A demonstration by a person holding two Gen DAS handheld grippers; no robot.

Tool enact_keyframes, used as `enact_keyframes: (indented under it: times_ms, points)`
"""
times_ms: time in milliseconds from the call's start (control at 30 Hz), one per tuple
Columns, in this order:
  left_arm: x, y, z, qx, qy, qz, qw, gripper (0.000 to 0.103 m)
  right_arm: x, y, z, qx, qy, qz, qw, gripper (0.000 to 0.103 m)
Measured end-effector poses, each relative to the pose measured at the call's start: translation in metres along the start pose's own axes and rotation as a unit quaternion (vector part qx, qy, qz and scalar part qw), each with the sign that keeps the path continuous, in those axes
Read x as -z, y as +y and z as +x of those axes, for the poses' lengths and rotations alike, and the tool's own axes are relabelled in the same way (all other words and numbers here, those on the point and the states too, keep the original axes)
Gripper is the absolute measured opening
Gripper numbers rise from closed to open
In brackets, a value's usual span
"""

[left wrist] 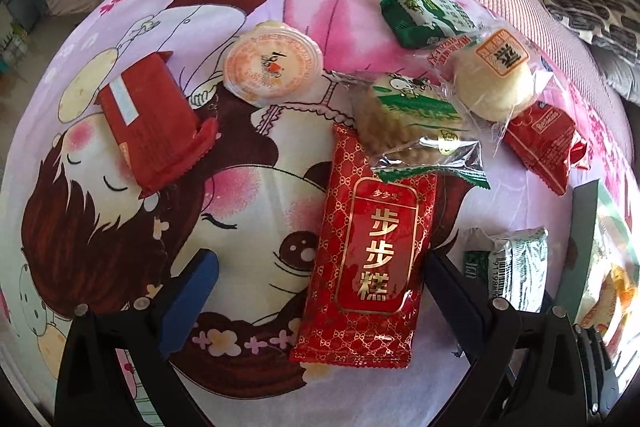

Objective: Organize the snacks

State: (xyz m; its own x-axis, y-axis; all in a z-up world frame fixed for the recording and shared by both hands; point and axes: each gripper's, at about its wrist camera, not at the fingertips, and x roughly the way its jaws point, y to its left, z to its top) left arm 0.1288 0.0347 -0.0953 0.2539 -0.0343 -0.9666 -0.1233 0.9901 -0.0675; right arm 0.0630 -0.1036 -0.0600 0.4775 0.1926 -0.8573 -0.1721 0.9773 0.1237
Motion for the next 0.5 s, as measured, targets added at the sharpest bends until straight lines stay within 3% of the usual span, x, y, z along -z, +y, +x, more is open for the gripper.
enact_keyframes:
  times_ms: [167, 400, 500]
  points:
    - [-0.002, -0.013, 0.003, -0.011, -0.002, 0.024, 0.9997, 0.097, 0.001, 0.003, 0.002, 0.014, -0.001, -0.01, 1.0, 0.062]
    - [0.0, -0.023, -0.009, 0.001, -0.012, 0.029, 0.9995, 0.074, 0.001, 0.003, 0.003, 0.016, -0.001, -0.011, 1.0, 0.062]
    - [-0.003, -0.026, -0.011, 0.002, -0.014, 0.027, 0.9995, 0.07, 0.001, 0.003, 0.002, 0.017, 0.0, -0.01, 1.0, 0.062]
